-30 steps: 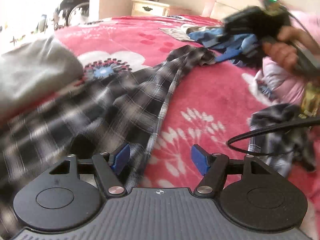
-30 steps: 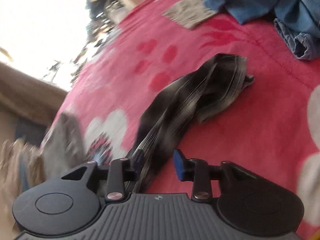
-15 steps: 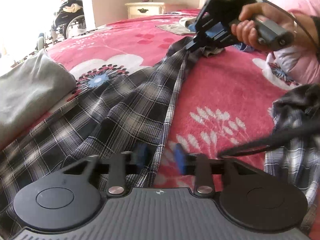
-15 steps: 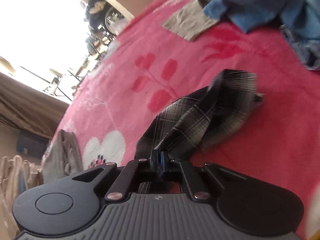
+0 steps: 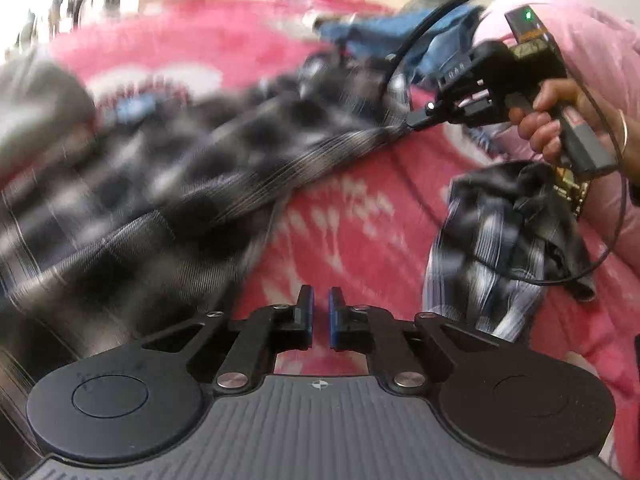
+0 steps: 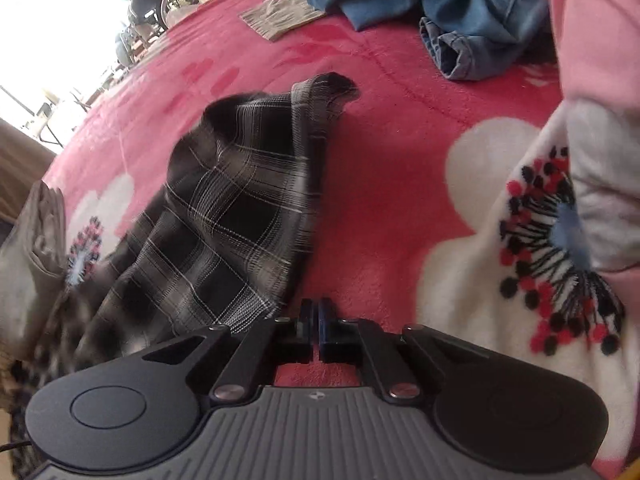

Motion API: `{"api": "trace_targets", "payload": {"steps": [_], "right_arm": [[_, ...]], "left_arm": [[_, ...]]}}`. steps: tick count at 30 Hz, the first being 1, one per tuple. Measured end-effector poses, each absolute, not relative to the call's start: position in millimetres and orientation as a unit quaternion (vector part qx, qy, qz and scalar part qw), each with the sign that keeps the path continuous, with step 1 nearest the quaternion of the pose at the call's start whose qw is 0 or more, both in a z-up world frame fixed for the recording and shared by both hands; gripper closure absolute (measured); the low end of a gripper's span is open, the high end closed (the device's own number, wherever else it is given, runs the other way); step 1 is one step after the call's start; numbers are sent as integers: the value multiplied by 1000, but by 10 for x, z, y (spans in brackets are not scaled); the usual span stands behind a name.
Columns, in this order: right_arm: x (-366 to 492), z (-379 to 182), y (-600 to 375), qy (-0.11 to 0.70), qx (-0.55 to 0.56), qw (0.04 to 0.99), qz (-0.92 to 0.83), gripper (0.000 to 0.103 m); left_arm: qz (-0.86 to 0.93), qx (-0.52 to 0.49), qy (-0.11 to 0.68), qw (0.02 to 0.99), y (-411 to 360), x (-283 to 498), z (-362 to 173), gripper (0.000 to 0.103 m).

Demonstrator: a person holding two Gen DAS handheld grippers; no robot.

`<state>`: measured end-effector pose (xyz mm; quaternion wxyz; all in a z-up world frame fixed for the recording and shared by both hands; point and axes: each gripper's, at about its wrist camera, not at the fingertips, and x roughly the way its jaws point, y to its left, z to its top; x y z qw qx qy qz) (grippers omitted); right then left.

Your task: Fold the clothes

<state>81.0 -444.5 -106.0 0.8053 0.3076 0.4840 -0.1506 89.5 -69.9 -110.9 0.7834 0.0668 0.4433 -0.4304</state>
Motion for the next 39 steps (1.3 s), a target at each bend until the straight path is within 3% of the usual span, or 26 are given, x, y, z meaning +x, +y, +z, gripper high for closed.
{"api": "trace_targets", "payload": {"steps": [2,4,7,10,12,18,25,28,30,39], "right_arm": [[795,-868,-4405,487,267,817,-153,90],[817,-639,-4304,474,217,843,-132,89],[1029,-304,-4034,429,139,891,-42,88],[1492,-221,-3592,398,51,912,85,79],[1838,-326,-3316,399,13,905,146,72],[2673,-723,-2644,446,-28,860,247,69],[2918,-1097,-2245,483,-93,816,302,61],[2851,-1057,-2181,476,-131,810,315,67],[2724,-1014,-2104,465,-169,804,330,98],[1508,-912,-1834,277,-358,833,317,98]], "left_arm": [[-431,49,450,781,-628,928,-1080,94],[-429,25,449,784,-506,963,-991,80],[-422,-18,445,790,-297,1060,-862,75],[-392,-47,434,810,-151,1222,-782,71],[-367,-60,425,825,-77,1342,-749,71],[-269,-34,429,862,-83,1671,-889,71],[-251,-3,437,864,-57,1642,-1047,71],[-256,14,430,866,-68,1618,-1055,71],[-259,19,426,867,-60,1620,-1054,71],[-267,34,389,881,-39,1620,-883,70]]}}
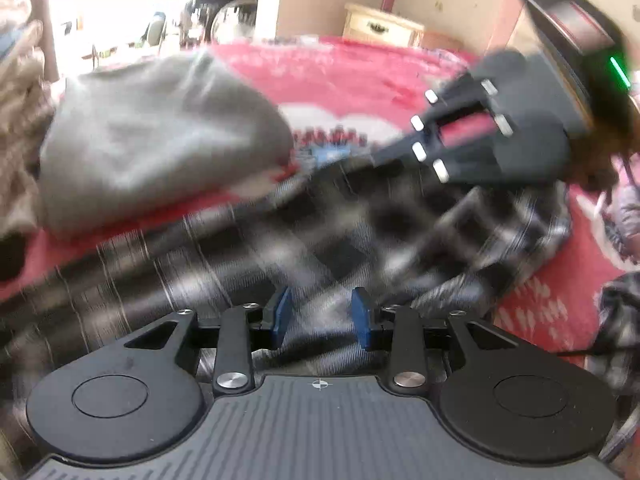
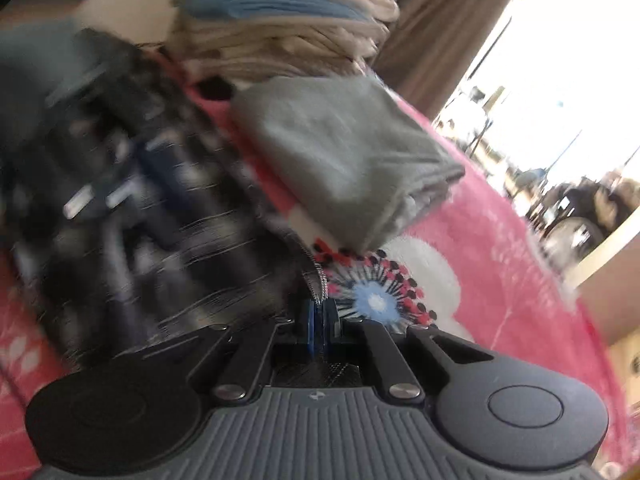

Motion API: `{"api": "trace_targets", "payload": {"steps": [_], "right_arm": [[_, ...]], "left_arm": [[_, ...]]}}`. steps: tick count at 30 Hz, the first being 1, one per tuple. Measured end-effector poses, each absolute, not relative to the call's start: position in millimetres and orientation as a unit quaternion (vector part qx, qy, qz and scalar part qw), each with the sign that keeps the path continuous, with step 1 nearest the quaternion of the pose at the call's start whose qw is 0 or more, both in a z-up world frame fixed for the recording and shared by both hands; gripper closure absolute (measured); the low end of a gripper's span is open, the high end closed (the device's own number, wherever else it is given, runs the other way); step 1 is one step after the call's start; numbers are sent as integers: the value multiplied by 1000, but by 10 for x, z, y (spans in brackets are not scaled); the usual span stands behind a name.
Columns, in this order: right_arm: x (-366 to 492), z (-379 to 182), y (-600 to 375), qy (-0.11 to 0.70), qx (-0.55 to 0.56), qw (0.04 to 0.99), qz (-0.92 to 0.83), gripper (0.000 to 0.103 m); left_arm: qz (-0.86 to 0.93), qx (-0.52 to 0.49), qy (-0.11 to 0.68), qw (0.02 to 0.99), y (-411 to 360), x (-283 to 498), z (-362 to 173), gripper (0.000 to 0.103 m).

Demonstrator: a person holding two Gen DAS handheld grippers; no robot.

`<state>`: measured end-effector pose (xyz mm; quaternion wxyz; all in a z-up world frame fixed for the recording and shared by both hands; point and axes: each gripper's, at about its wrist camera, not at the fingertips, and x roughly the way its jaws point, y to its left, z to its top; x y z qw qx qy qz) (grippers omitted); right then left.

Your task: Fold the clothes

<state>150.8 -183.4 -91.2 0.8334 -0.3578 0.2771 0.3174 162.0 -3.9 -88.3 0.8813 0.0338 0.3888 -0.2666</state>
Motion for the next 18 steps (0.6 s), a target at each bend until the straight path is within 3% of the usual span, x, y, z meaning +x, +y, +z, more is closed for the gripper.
{"api": "trace_targets", "payload": {"steps": [6,10,14,15,18], "right_arm": [[1079,-1103,-1764,279,-345,843,305,98],[1059,-1003,-1893,325,-280,853,296,87],[1274,-608,-2510,362,-141,890,238,61],[1398,-516,-2726,365,-109,902,203,47],[1880,-443,-3461,400,-21,913,74,30]], "left_arm": [[-303,-7,351,886,-54,1761,-680,64],[-327,19,356,875,-296,1854,-805,63],[-326,38,395,858,-447,1887,-1048,63],[-325,40,397,858,-449,1871,-1081,63],[-325,45,392,859,-424,1824,-1073,63]]}}
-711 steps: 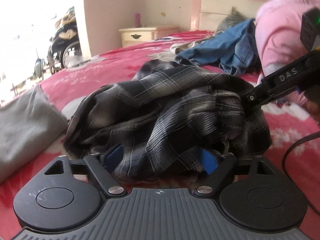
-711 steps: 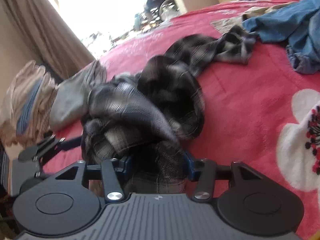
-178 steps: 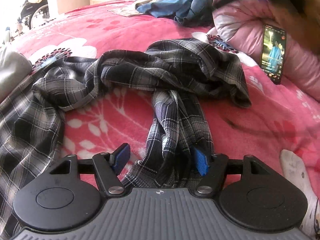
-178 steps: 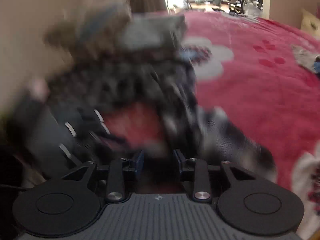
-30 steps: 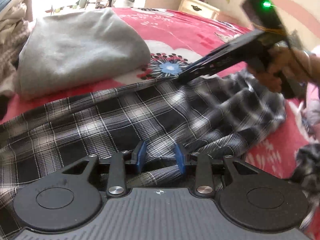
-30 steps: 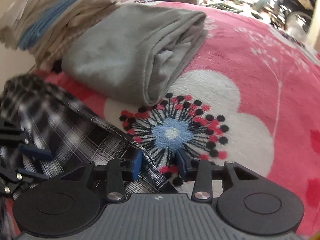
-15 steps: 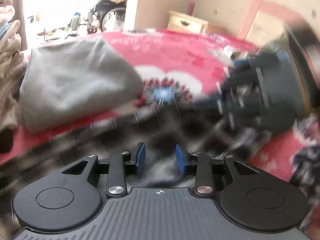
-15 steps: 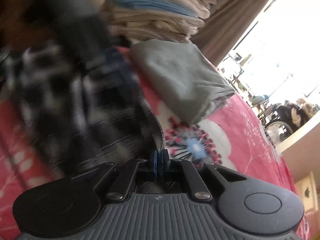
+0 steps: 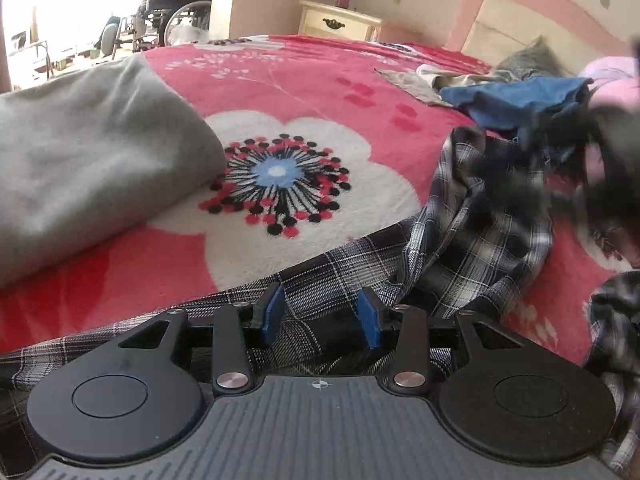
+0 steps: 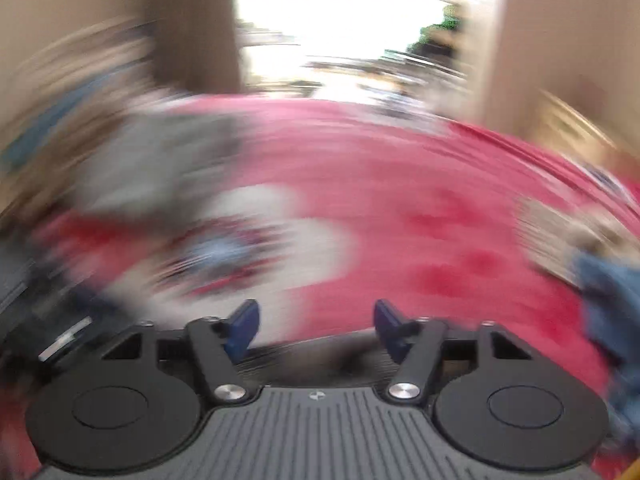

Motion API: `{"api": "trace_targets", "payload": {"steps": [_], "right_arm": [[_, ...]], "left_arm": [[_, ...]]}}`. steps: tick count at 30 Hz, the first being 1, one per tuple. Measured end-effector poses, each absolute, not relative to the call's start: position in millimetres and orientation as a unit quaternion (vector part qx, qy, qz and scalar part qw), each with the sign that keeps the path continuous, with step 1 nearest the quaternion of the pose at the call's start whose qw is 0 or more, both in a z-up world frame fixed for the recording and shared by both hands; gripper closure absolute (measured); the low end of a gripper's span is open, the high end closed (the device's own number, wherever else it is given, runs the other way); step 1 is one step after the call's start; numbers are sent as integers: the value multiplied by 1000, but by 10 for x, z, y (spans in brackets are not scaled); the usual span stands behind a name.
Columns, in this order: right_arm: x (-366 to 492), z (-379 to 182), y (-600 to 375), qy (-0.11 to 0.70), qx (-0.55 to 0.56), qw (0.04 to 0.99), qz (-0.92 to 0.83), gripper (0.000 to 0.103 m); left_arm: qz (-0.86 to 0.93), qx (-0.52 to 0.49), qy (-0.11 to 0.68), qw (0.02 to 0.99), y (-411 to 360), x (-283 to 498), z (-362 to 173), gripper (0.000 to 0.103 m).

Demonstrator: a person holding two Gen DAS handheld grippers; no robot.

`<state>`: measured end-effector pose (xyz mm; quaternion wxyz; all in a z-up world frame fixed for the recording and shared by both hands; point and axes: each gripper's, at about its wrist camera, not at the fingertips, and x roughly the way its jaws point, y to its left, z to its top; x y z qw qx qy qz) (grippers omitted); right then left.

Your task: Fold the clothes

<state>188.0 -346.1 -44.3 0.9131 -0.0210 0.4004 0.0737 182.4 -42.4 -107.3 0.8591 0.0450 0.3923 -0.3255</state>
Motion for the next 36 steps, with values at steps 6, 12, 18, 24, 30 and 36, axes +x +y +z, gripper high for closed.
{"api": "trace_targets", "payload": {"steps": [6,12,18,24,30,36], "right_arm": [[2630,-985,-4757,556,209,800,-83,27],[2478,-668,-4464,522,160,838,-25,86],[1490,217,-4116,309,49,948,52,85],[886,-381,-4093,434,-81,896,-40,70],[658,-394,-4304,473,5,873,-119,70],[932,-146,-4293,435,70,894,-82,64]], "left_arm": [[-322,50,398,858,-426,1812,-1053,62],[-316,71,393,861,-475,1764,-1069,62],[-313,74,388,864,-453,1727,-1059,62],[-315,73,388,863,-391,1689,-1053,62],[-318,84,383,863,-390,1667,-1053,62],[-318,87,382,863,-388,1659,-1063,62]]}}
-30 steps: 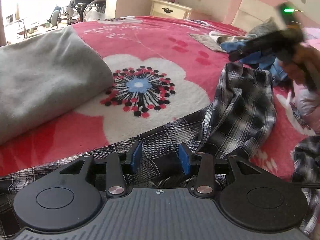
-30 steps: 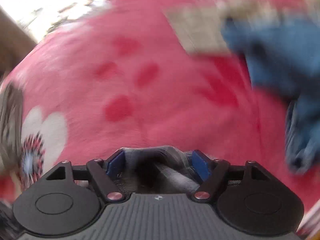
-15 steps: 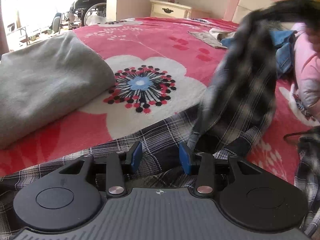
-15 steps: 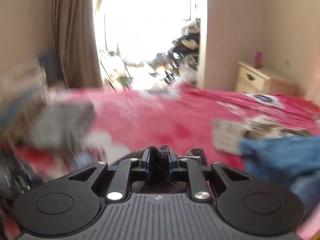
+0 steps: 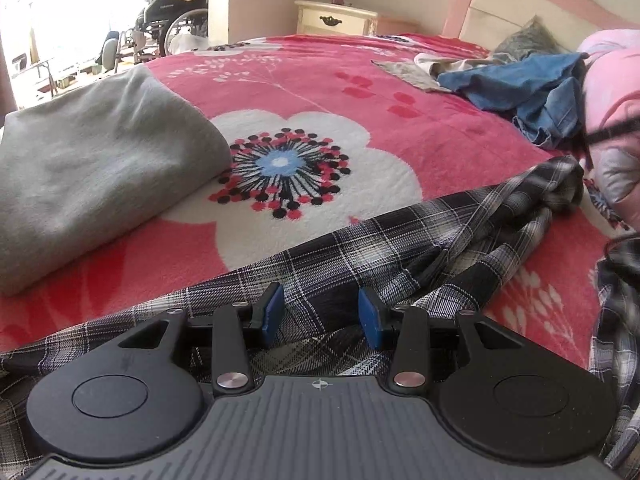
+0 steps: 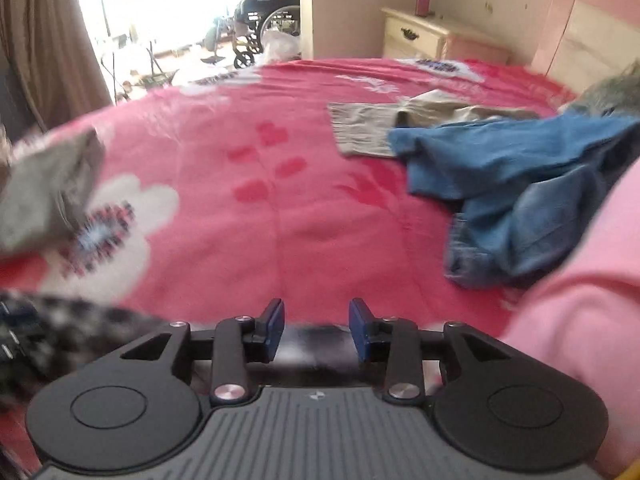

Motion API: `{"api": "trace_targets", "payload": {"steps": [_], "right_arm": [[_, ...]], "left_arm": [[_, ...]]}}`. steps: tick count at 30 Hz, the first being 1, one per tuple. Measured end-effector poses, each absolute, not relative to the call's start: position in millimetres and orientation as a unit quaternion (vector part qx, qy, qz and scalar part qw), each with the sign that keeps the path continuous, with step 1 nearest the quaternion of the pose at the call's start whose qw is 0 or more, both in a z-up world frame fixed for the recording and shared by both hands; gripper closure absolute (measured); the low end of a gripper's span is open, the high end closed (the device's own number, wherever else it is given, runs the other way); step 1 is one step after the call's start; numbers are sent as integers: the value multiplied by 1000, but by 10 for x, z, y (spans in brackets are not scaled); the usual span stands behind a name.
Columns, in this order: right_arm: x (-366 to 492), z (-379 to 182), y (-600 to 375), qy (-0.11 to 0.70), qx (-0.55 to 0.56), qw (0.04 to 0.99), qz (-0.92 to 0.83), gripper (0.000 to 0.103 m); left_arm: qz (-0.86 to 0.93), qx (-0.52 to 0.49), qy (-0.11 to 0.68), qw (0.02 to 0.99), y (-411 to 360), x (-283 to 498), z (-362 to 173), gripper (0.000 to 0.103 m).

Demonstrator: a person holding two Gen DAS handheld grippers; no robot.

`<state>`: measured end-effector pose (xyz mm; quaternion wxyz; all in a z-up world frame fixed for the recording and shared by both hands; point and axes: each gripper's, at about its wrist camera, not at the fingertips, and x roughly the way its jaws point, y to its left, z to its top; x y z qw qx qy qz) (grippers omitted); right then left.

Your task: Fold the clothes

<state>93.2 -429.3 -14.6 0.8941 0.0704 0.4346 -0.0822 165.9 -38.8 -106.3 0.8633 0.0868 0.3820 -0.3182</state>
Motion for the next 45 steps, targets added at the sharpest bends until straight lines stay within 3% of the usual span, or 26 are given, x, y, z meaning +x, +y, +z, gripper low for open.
{"api": "trace_targets", "payload": {"steps": [7,13,16,20,23,29,31,33,36,38,41,43,44,45], "right_arm": [[1442,-521,-4291,479,138,863,-80,62],[1257,-415,-4456,493,291,816,-76,61],[1298,-398,-4474,507,311,802,-62,61],[1382,-629,-4619,533,456,711,-53,61],[1432,-795,-4622,547,505,664,-70,61],[1516,-1122,-4605,557,518,639,-110,61],[1528,-1201,-4598,556,510,646,-117,66],[1507,-1222,-4574,552,502,654,-122,82],[1448,-1148,-4517,548,479,676,-116,96],[1415,-1011,-4445,542,443,708,-99,96],[1420,-639,-4186,518,300,800,-32,92],[1422,-444,-3880,502,139,853,45,78],[1420,-413,-3736,493,66,864,85,64],[1387,-411,-3602,476,-15,871,121,61]], "left_arm": [[-319,95,377,865,-395,1600,-1008,62],[-369,128,325,861,-415,1374,-780,62],[-393,156,325,846,-566,1318,-818,62],[-396,203,318,837,-818,1291,-960,63],[-398,206,321,835,-901,1327,-988,63],[-402,231,309,830,-976,1261,-1005,76],[-406,243,302,828,-1003,1223,-1025,86],[-408,249,297,826,-1025,1184,-1040,92],[-413,258,283,826,-1050,1115,-1023,100],[-421,257,271,826,-1039,1070,-1000,102],[-423,261,261,827,-1025,1031,-977,103],[-425,263,254,828,-1016,1005,-962,103],[-425,265,252,828,-1013,996,-958,103],[-423,269,251,828,-1015,998,-965,103]]}}
